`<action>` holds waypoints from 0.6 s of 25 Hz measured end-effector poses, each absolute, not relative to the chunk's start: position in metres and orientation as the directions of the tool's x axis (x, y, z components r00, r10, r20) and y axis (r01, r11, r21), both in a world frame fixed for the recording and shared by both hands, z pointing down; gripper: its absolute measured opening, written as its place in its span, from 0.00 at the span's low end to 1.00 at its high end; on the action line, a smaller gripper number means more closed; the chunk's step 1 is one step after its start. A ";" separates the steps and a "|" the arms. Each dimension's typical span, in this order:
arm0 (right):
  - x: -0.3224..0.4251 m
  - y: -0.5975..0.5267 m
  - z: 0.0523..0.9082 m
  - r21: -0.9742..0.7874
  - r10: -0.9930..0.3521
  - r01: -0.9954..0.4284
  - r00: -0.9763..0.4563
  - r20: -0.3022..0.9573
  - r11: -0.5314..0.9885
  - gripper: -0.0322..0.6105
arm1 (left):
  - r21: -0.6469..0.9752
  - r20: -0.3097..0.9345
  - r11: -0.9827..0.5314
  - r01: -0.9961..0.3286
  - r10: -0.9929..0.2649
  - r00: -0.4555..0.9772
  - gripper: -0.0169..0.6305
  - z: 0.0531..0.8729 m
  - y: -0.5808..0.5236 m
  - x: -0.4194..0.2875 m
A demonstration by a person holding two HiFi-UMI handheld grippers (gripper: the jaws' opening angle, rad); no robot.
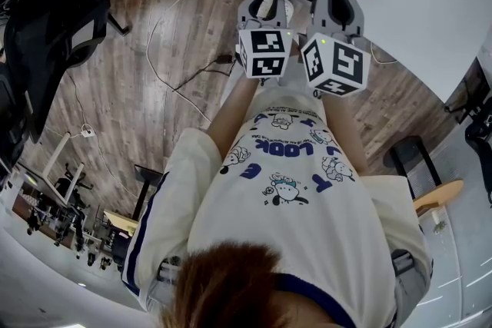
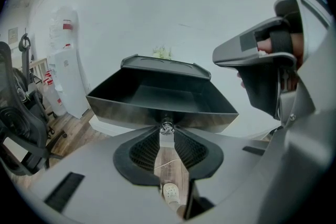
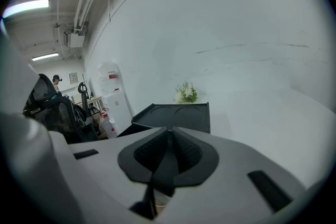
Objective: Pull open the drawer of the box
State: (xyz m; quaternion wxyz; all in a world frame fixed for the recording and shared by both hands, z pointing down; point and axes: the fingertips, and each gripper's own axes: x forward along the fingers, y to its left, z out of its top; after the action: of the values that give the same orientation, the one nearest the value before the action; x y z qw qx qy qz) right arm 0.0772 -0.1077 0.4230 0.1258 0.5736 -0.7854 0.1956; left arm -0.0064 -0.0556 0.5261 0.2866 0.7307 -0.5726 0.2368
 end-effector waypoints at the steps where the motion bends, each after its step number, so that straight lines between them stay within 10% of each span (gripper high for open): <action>1: 0.077 -0.108 0.422 -0.162 -0.853 -0.950 -0.310 0.419 0.266 0.12 | 0.152 0.673 -0.180 -0.972 -0.701 0.235 0.15 0.525 -0.055 -0.007; 15: 0.070 -0.123 0.387 -0.161 -0.877 -0.943 -0.331 0.349 0.292 0.12 | 0.175 0.551 -0.154 -0.972 -0.803 0.226 0.16 0.451 -0.073 -0.028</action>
State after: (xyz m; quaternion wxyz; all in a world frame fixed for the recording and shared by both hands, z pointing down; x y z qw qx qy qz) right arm 0.0700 -0.1231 0.3868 0.0969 0.5702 -0.7978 0.1702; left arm -0.0284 -0.0731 0.4506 0.2535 0.7409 -0.5990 0.1672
